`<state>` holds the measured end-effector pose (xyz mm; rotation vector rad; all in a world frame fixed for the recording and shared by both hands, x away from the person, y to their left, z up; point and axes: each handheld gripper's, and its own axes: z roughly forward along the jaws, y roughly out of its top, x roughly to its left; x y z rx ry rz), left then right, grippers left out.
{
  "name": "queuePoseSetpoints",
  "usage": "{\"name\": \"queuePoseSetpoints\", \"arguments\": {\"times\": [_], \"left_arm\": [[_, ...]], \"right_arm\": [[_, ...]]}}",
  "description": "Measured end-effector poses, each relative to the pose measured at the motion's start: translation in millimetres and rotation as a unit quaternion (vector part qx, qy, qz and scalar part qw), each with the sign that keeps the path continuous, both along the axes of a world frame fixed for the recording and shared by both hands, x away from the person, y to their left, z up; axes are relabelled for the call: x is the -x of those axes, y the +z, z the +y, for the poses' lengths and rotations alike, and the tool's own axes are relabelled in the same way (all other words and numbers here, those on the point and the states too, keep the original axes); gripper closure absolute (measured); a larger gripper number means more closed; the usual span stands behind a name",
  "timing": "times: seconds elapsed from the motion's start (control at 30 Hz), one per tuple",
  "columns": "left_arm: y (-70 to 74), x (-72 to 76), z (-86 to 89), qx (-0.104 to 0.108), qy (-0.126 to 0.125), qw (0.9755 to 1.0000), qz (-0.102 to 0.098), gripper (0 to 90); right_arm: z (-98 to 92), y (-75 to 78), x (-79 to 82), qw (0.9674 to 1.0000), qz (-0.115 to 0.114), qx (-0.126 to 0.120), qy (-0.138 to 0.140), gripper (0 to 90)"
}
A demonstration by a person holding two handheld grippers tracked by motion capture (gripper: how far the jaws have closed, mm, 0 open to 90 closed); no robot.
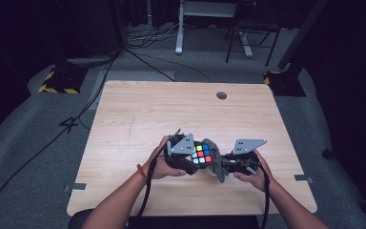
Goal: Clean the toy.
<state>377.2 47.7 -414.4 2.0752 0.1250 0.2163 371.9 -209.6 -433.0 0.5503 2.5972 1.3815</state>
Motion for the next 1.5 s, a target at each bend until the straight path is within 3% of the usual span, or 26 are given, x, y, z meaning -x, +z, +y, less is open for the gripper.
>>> {"name": "queuePoseSetpoints", "arguments": {"times": [0.13, 0.17, 0.27, 0.43, 0.67, 0.8, 0.87, 0.97, 1.03, 1.07, 1.2, 1.23, 1.33, 1.37, 1.5], "left_arm": [[-9.7, -2.2, -2.8, -0.023, 0.006, 0.9997, 0.001, 33.7], [-10.9, -2.5, -4.1, -0.020, 0.005, 0.9998, 0.009, 33.7], [-9.7, -0.8, -5.5, -0.015, -0.002, 0.9999, 0.007, 33.7], [-7.5, 9.8, -12.9, -0.018, -0.028, 0.9995, 0.003, 33.7], [-2.0, 11.7, -10.5, 0.001, -0.031, 0.9995, 0.006, 33.7], [2.6, 10.3, -6.6, 0.002, -0.020, 0.9998, -0.004, 33.7], [3.0, 8.7, -3.9, -0.006, -0.005, 0.9999, -0.012, 33.7], [-0.9, 5.4, -0.5, -0.015, 0.014, 0.9998, -0.009, 33.8], [-4.4, 4.0, -0.4, -0.023, 0.016, 0.9996, -0.007, 33.7], [-6.2, 3.3, -1.2, -0.028, 0.016, 0.9994, -0.007, 33.7], [-14.1, -0.2, -4.1, -0.040, 0.019, 0.9990, 0.003, 33.7], [-16.0, -1.1, -5.4, -0.049, 0.021, 0.9986, -0.004, 33.7], [-21.7, -7.2, -4.2, -0.049, 0.024, 0.9984, 0.011, 33.7], [-23.6, -8.8, -3.7, -0.052, 0.026, 0.9982, 0.009, 33.7], [-29.1, -13.6, 0.4, -0.057, 0.028, 0.9978, 0.017, 33.7]], "right_arm": [[-2.5, 6.7, 3.7, 0.9997, -0.007, -0.023, 0.004, 78.5], [-2.4, 11.9, 6.2, 0.9995, -0.020, -0.023, 0.002, 78.5], [-3.5, 12.9, 5.7, 0.9993, -0.023, -0.028, -0.006, 78.6], [-5.0, 9.6, -0.4, 0.9995, -0.018, -0.012, -0.023, 78.6], [-4.9, 0.5, -3.7, 0.9998, 0.005, 0.016, -0.007, 78.5], [-1.7, -5.9, -3.9, 0.9995, 0.012, 0.030, 0.006, 78.5], [0.0, -3.8, -1.7, 0.9993, 0.013, 0.026, 0.022, 78.4], [-6.2, 0.7, -0.9, 0.9993, 0.017, 0.008, 0.032, 78.4], [-8.7, 2.1, -1.5, 0.9994, 0.016, 0.002, 0.032, 78.4], [-11.7, 3.8, -2.3, 0.9992, 0.018, -0.012, 0.032, 78.4], [-15.3, 9.3, -2.4, 0.9994, 0.010, -0.022, 0.025, 78.2], [-15.7, 9.8, -2.5, 0.9996, 0.007, -0.017, 0.023, 78.2], [-17.7, 8.7, -4.7, 1.0000, -0.002, 0.002, 0.005, 78.0], [-20.3, 7.0, -7.4, 0.9996, -0.014, 0.021, -0.010, 77.8], [-30.3, 3.4, -17.5, 0.9991, -0.002, 0.031, -0.031, 77.3]]}}
